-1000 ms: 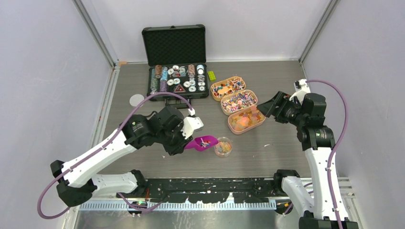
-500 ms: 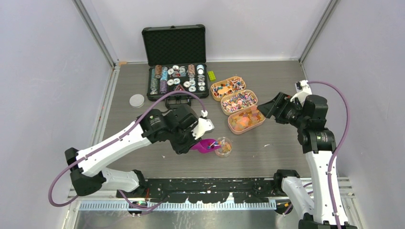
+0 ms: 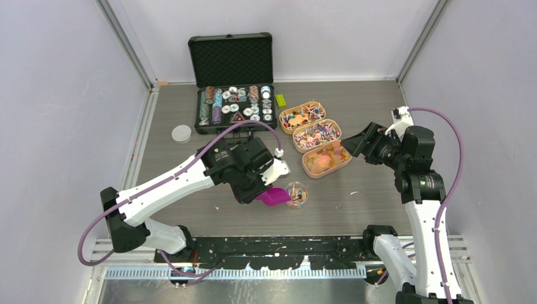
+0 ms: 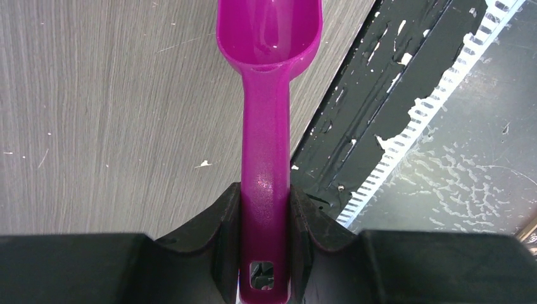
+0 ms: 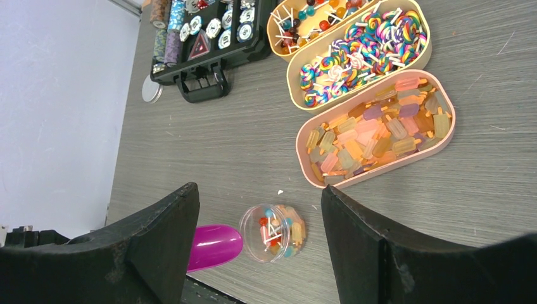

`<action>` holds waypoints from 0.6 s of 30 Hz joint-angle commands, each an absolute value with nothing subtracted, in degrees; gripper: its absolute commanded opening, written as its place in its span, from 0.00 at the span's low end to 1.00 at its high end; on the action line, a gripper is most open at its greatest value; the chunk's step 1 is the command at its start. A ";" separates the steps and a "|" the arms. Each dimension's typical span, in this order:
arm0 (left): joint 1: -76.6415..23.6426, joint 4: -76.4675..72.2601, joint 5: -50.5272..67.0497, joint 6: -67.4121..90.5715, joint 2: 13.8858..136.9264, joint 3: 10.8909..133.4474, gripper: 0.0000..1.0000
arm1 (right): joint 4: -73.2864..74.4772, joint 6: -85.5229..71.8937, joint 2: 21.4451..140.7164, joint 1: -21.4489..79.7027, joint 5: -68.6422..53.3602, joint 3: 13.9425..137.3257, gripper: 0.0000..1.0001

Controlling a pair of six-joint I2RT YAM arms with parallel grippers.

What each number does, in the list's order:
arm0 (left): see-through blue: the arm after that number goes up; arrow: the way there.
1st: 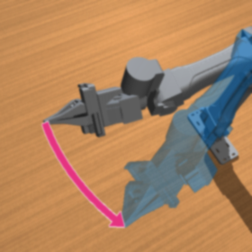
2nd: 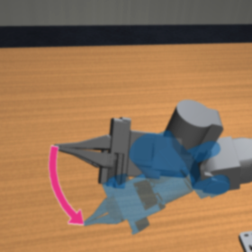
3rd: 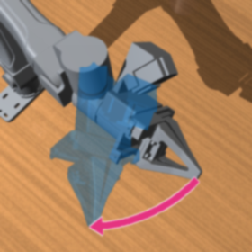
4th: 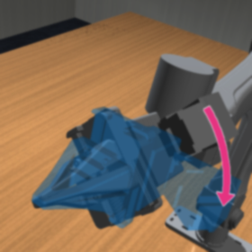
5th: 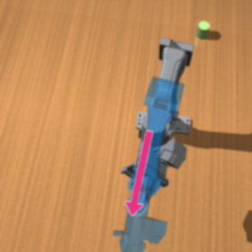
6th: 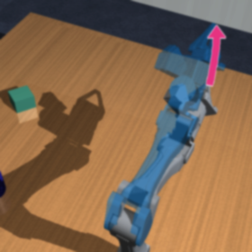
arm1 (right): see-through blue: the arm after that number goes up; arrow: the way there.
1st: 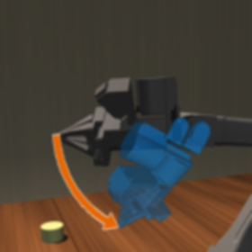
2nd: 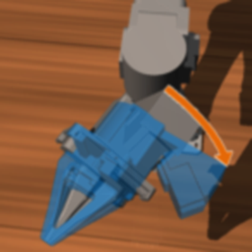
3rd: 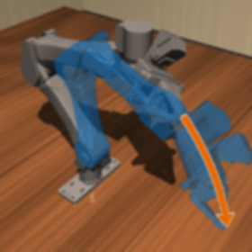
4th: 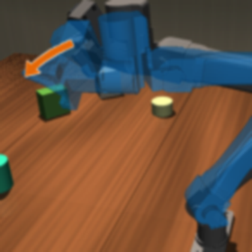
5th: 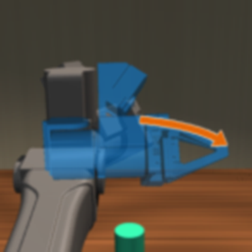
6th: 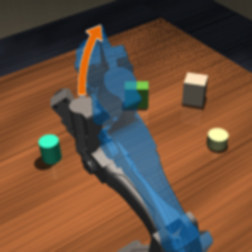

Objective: Pack the candies
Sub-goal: Place the fake candies in the packing bottle.

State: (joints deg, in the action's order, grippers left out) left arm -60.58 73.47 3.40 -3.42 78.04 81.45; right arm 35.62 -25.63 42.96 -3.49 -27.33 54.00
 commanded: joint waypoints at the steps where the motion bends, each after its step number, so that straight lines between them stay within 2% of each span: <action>1: -60.88 75.03 2.58 -4.54 78.05 84.55 0.00 | 33.77 -26.39 41.97 -3.25 -28.19 54.62 0.75; 12: -60.90 75.62 2.11 -5.20 77.77 85.14 0.00 | 33.80 -27.80 41.55 -3.25 -27.26 53.47 0.75; 18: -60.88 70.09 -4.53 -7.63 73.27 81.02 0.00 | 33.94 -30.08 41.39 -3.25 -26.72 53.17 0.75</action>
State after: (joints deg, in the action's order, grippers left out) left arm -60.66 74.02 0.21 -5.26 77.65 82.19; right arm 35.59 -27.79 42.06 -3.49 -27.07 52.97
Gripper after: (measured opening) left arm 0.290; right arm 0.749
